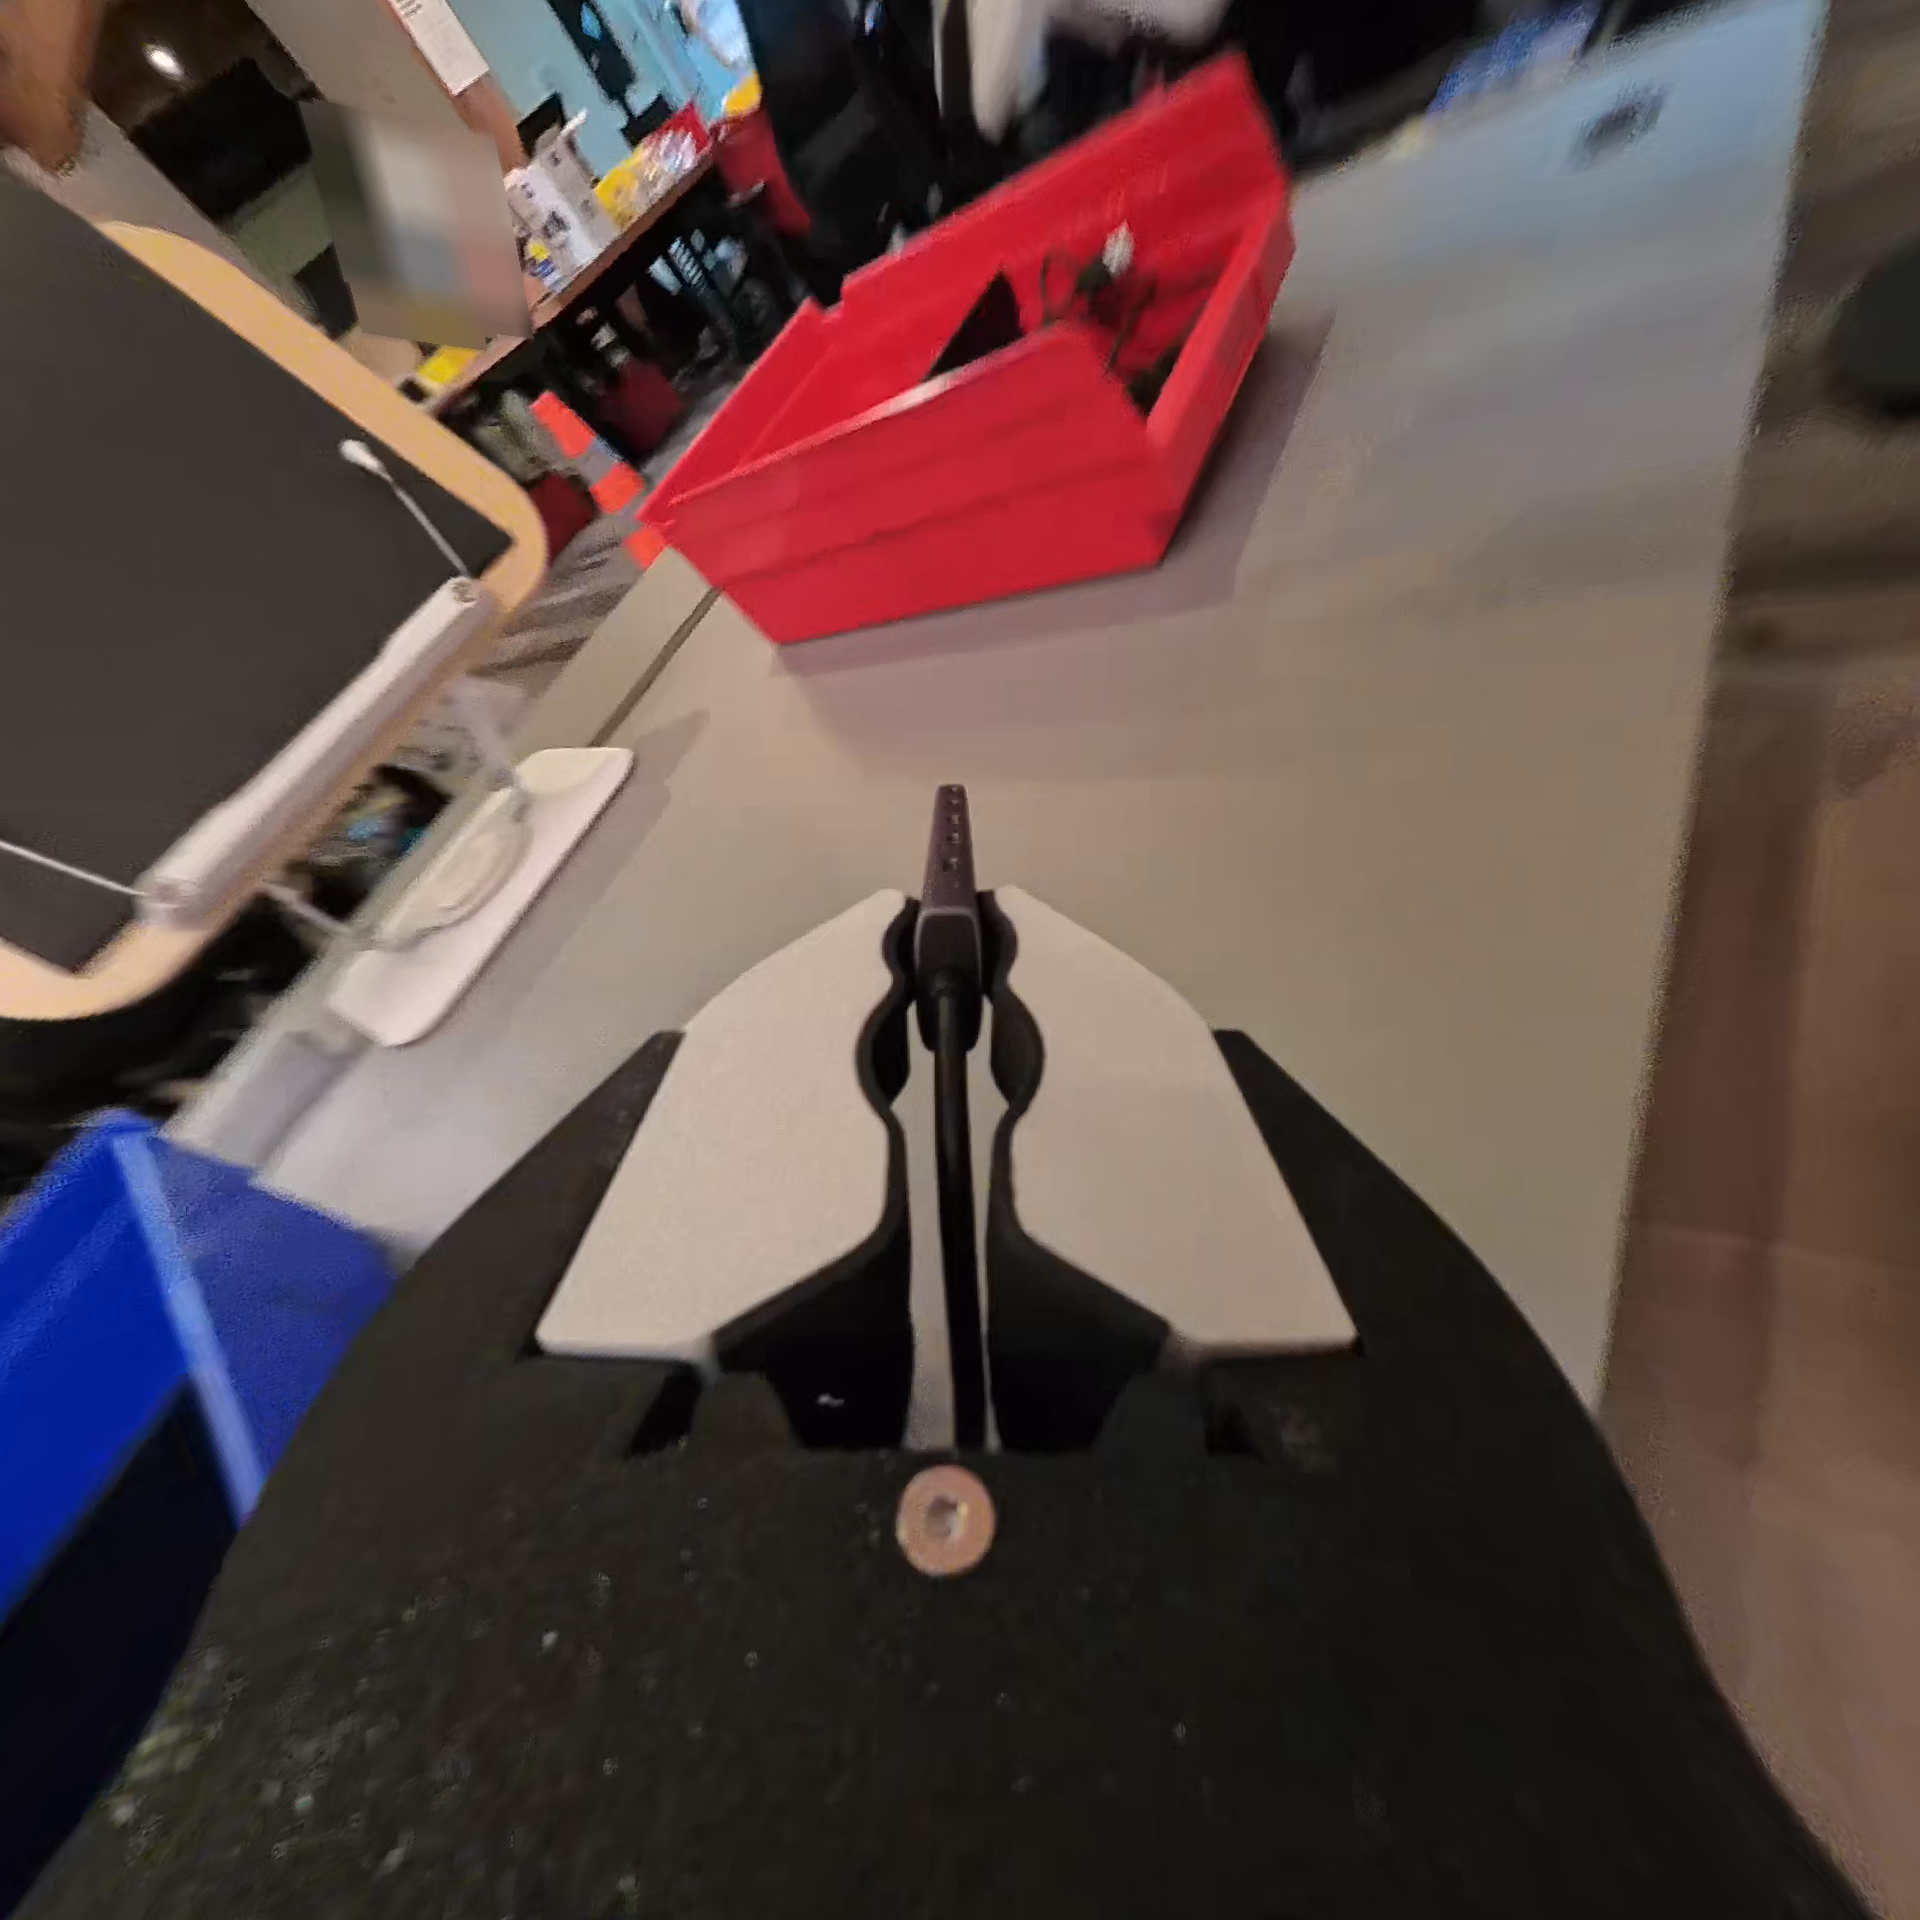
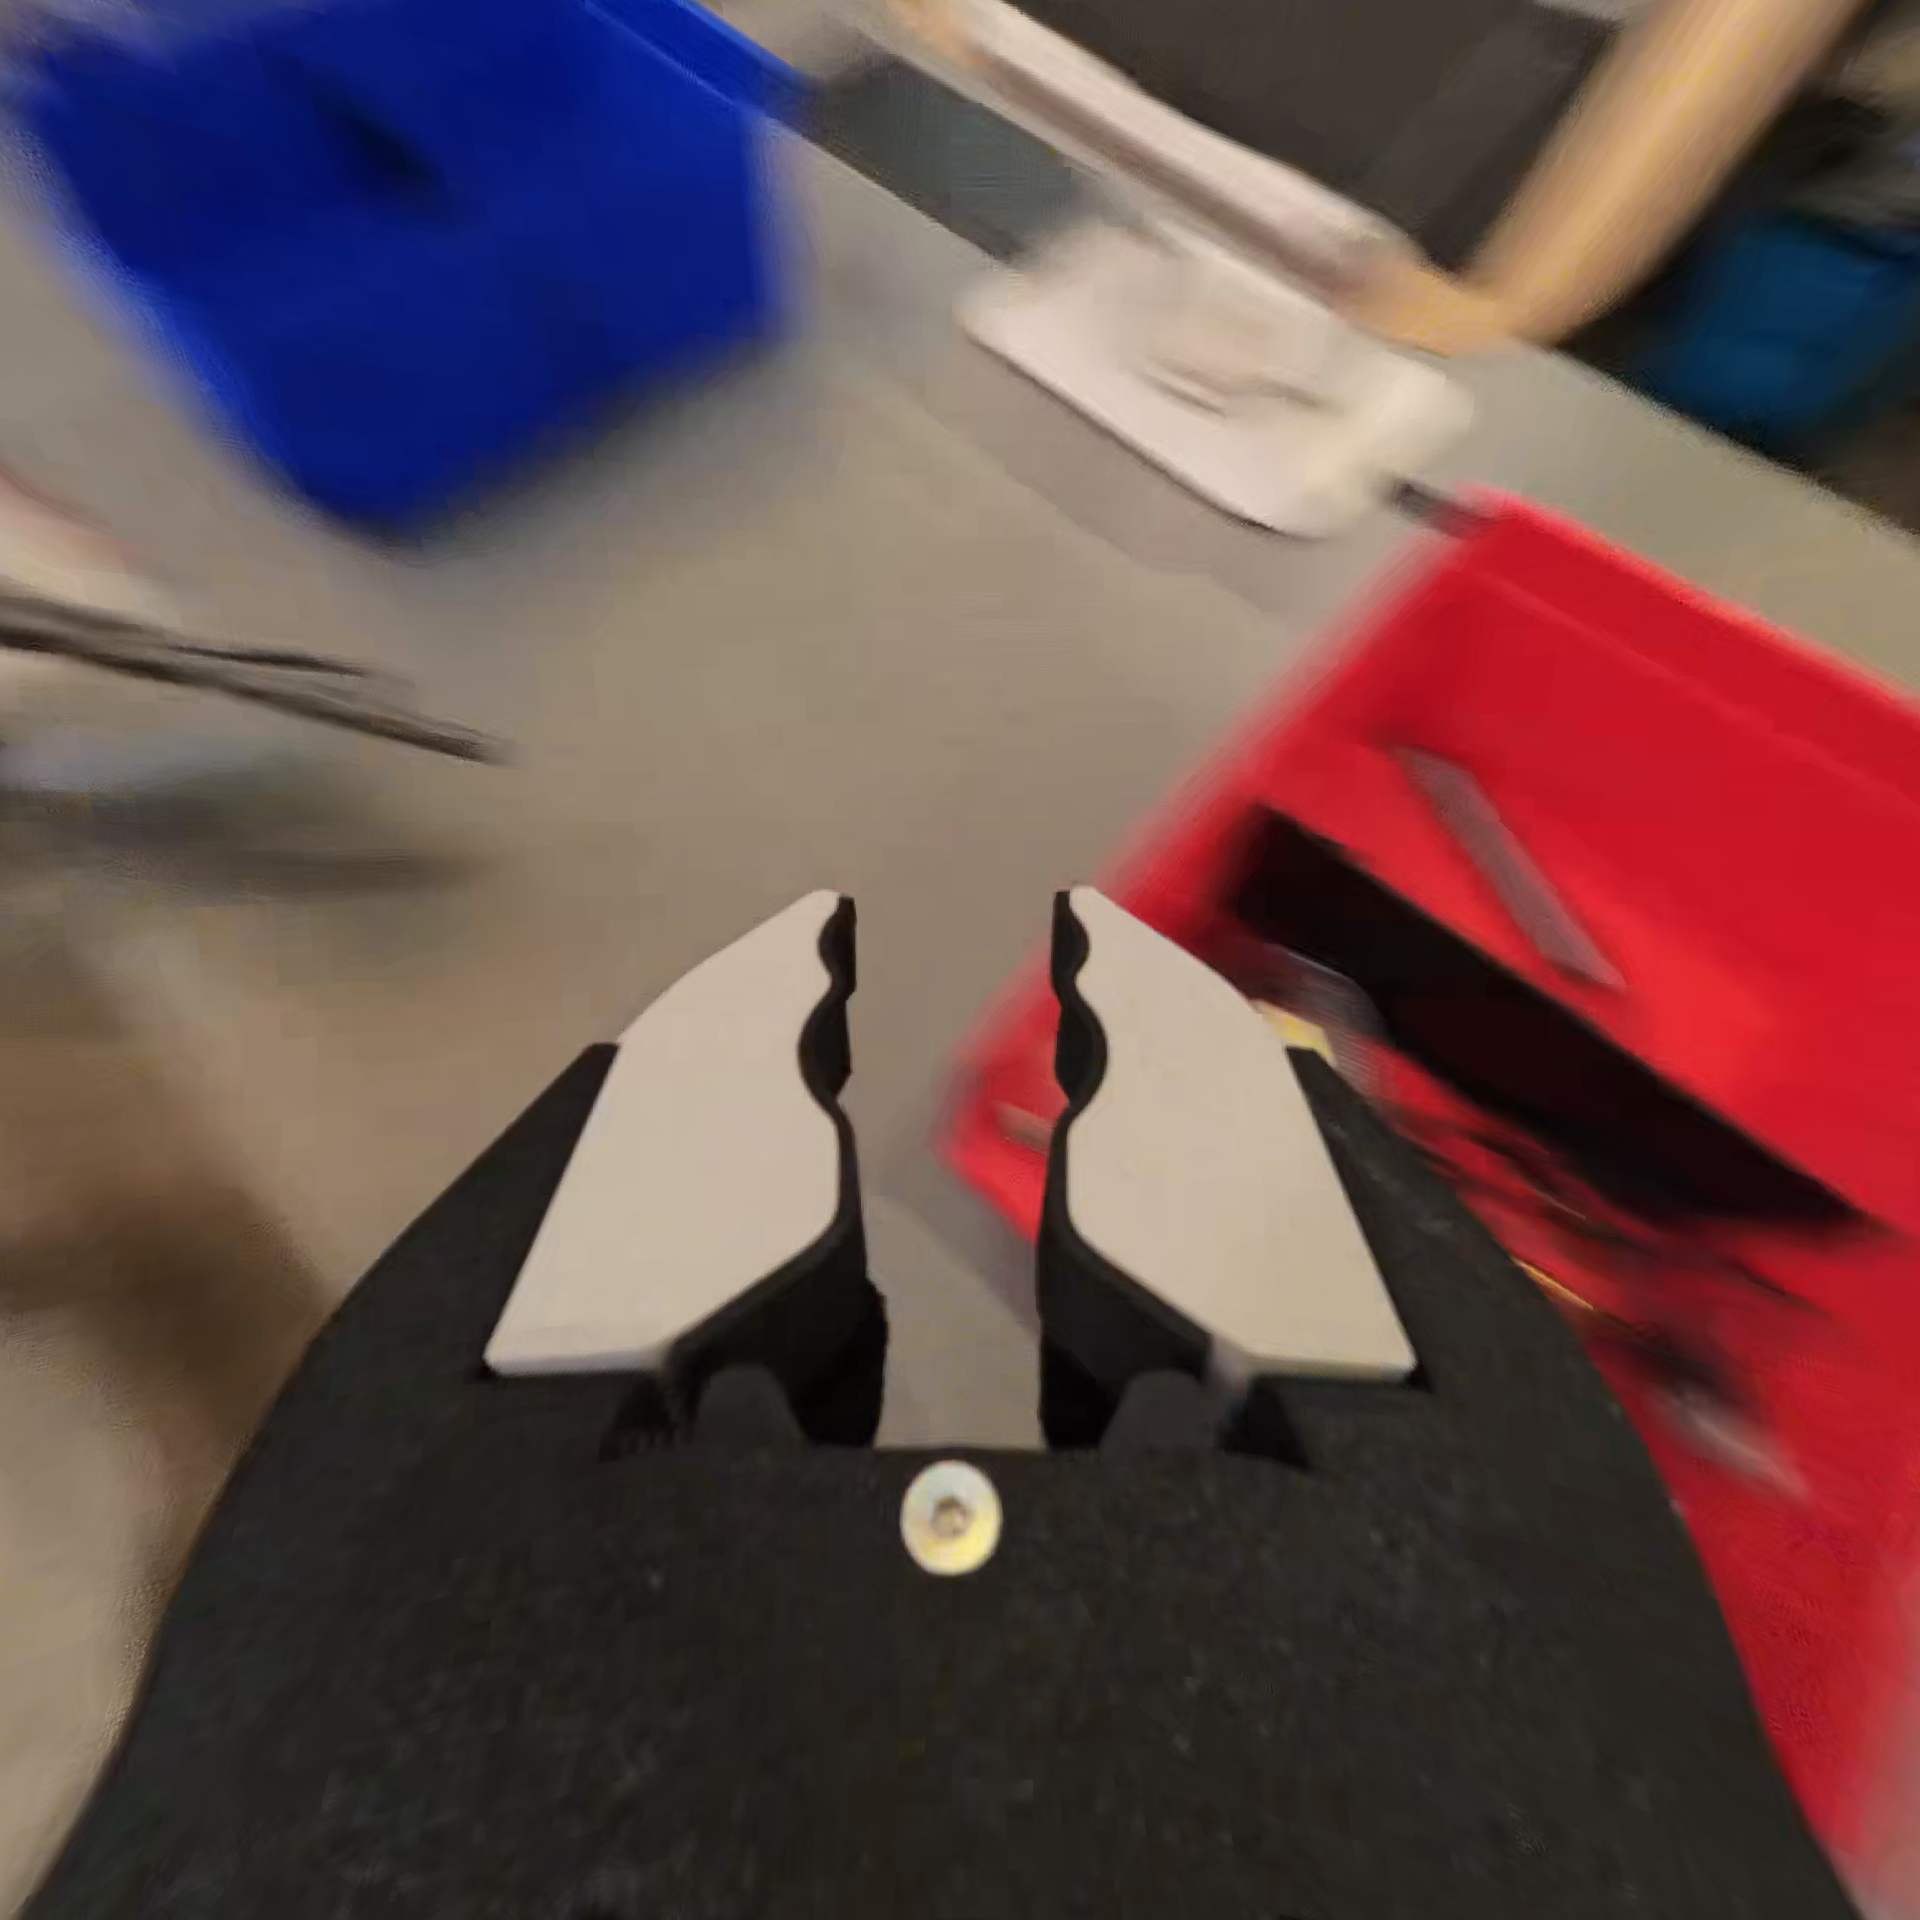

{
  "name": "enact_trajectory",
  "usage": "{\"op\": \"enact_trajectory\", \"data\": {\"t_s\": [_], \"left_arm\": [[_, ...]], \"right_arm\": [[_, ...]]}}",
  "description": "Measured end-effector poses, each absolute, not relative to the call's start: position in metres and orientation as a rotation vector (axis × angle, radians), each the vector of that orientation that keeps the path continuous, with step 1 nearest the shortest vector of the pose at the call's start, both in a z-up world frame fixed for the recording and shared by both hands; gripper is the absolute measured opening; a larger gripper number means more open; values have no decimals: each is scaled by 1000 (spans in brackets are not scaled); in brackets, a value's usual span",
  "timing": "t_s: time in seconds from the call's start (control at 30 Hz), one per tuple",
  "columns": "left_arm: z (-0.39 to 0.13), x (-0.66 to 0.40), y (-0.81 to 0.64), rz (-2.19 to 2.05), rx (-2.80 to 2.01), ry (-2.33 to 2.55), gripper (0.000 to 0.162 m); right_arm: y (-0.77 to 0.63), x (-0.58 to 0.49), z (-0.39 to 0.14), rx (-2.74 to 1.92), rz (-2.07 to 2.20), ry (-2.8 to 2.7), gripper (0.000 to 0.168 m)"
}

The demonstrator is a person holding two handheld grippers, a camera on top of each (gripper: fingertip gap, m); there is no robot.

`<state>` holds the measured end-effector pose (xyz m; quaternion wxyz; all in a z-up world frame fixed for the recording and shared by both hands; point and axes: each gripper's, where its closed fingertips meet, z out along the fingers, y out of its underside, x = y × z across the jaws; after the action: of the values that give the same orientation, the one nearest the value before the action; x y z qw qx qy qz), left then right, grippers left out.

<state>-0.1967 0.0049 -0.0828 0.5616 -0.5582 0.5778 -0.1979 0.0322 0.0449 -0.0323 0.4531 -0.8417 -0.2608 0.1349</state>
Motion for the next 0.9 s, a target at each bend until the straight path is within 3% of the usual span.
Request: {"op": "enact_trajectory", "data": {"t_s": [0.13,0.3,0.47,0.5,0.6,0.7,0.8,0.9], "left_arm": [[-52,-199,-11,-995,-1295,1225,10],[-21,-207,-20,-1429,-1242,1068,10],[-21,-204,-28,-1469,-1212,1086,10],[-22,-203,-30,-1471,-1212,1093,10],[-23,-204,-32,-1494,-1219,1081,10],[-26,-210,-22,-1394,-1243,1048,27],[-19,-222,-8,-1320,-1250,968,34],[-14,-233,5,-1302,-1259,903,24]], "right_arm": [[-6,-82,-33,-1693,996,-745,42],[-19,-134,-35,-1503,1073,-756,39],[-27,-163,-35,-1484,1129,-821,31],[-29,-165,-35,-1469,1140,-822,16],[-37,-167,-28,-1420,1206,-832,11],[-32,-156,-21,-1430,1211,-816,10],[-17,-116,12,-1416,1086,-785,10],[4,-53,69,-1389,872,-706,10]]}}
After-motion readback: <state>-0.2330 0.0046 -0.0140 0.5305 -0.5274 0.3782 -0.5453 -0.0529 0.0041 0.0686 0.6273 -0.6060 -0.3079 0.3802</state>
